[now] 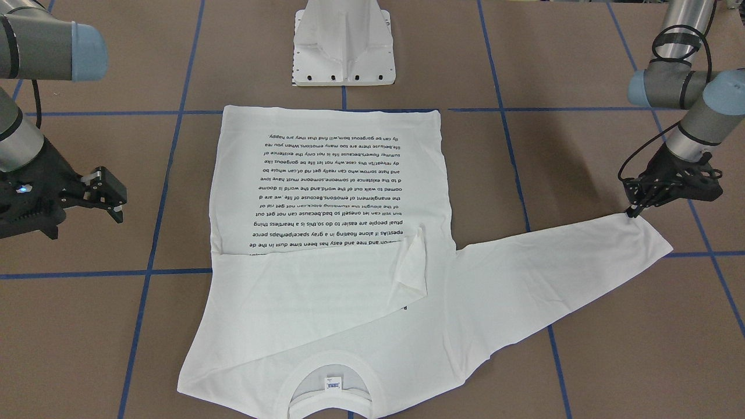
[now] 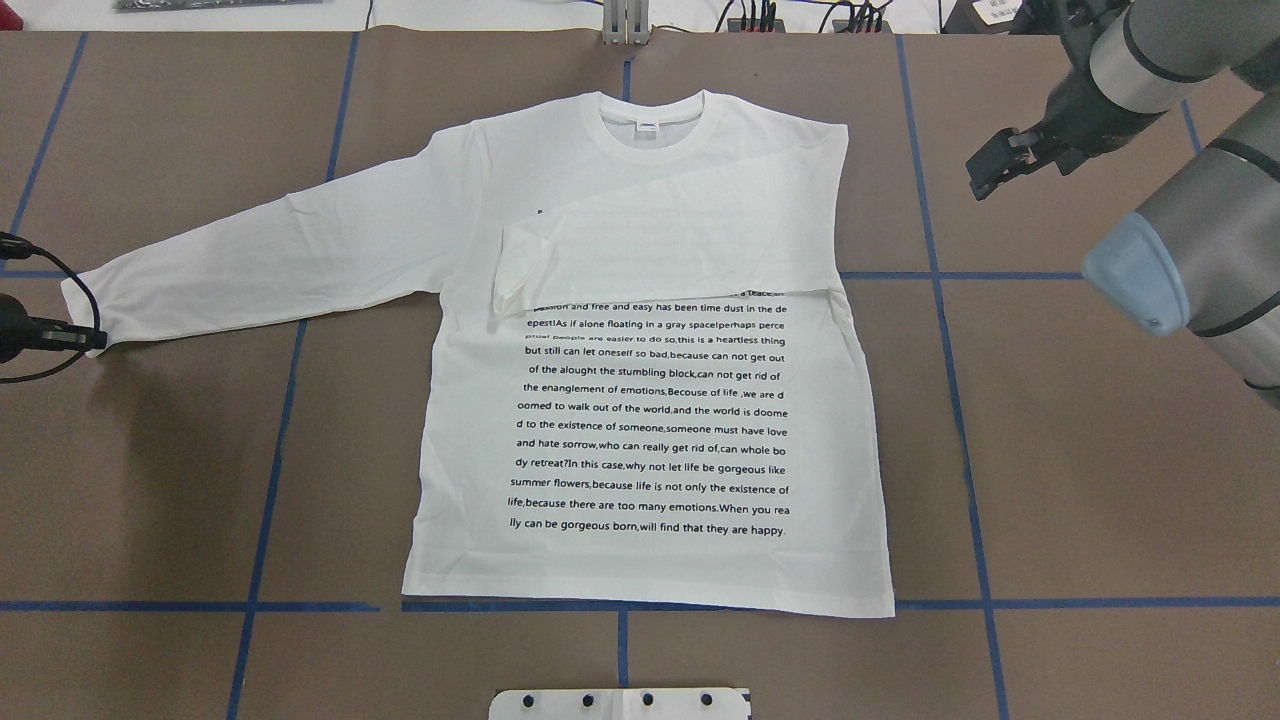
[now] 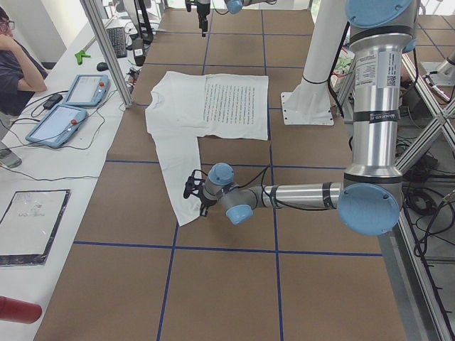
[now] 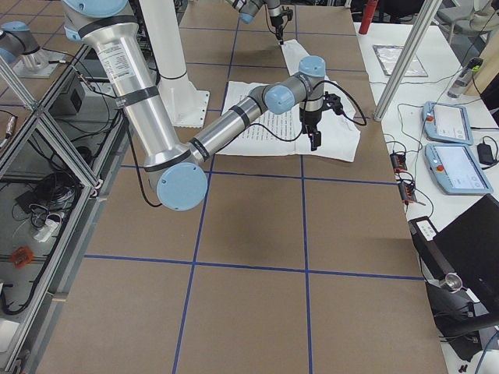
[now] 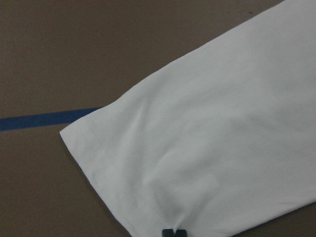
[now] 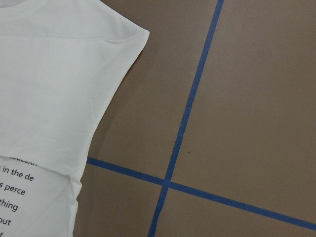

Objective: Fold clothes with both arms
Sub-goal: 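Grasp the other sleeve cuff with the left gripper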

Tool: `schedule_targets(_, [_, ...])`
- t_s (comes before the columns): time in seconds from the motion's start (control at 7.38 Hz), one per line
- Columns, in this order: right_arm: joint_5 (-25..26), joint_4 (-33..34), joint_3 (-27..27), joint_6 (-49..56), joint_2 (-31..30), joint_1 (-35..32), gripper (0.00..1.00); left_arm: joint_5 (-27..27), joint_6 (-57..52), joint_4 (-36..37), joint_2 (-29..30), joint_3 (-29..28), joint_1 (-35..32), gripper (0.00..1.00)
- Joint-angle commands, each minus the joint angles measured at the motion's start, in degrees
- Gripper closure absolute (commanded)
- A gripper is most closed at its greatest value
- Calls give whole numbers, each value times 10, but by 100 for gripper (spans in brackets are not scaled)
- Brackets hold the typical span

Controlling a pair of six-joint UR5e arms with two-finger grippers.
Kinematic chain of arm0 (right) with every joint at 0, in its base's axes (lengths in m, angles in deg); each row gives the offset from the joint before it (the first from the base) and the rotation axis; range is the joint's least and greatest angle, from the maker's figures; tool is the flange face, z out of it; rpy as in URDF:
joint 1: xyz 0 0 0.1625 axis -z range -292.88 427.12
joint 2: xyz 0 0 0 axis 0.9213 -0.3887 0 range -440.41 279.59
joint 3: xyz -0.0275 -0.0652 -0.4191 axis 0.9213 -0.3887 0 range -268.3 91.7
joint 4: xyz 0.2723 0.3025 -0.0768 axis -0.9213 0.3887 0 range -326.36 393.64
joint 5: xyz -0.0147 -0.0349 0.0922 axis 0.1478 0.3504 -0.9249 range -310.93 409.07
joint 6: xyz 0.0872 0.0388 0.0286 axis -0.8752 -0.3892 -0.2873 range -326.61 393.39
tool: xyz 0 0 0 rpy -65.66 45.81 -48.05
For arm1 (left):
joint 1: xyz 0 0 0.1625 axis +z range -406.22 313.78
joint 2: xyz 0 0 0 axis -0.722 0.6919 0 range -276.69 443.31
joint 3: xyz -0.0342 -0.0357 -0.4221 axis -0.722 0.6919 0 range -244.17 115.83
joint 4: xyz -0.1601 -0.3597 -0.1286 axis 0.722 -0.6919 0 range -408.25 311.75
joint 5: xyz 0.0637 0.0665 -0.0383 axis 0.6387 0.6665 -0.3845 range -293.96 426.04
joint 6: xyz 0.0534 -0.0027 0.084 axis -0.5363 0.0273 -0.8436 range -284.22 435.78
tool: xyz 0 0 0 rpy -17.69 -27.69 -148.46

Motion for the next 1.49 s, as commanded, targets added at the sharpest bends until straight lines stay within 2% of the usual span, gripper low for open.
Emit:
schedule_targets(0.0, [0,0,0,0,0,0,0,-7,7,-8,12,42,-1,100])
schedule_targets(0.14, [0,-1,0,0,0,0,0,-7,18,-7,18,61,-1,100])
schedule_targets(0.27, [0,0,0,0,1,0,0,-8,76,1,35,88,-1,100])
schedule_targets(0.54, [1,0,0,0,2,0,0,-62,257,6,111,111,-1,100])
schedule_targets(0.68, [1,0,0,0,2,0,0,-62,355,8,161,114,2,100])
schedule_targets(0.95, [1,-1,0,0,2,0,0,-44,509,60,275,115,34,100])
schedule_targets(1.22, [1,-1,0,0,2,0,0,4,579,147,367,113,60,100])
schedule_targets(1.36, [1,-1,0,-1,2,0,0,8,590,181,404,111,62,100])
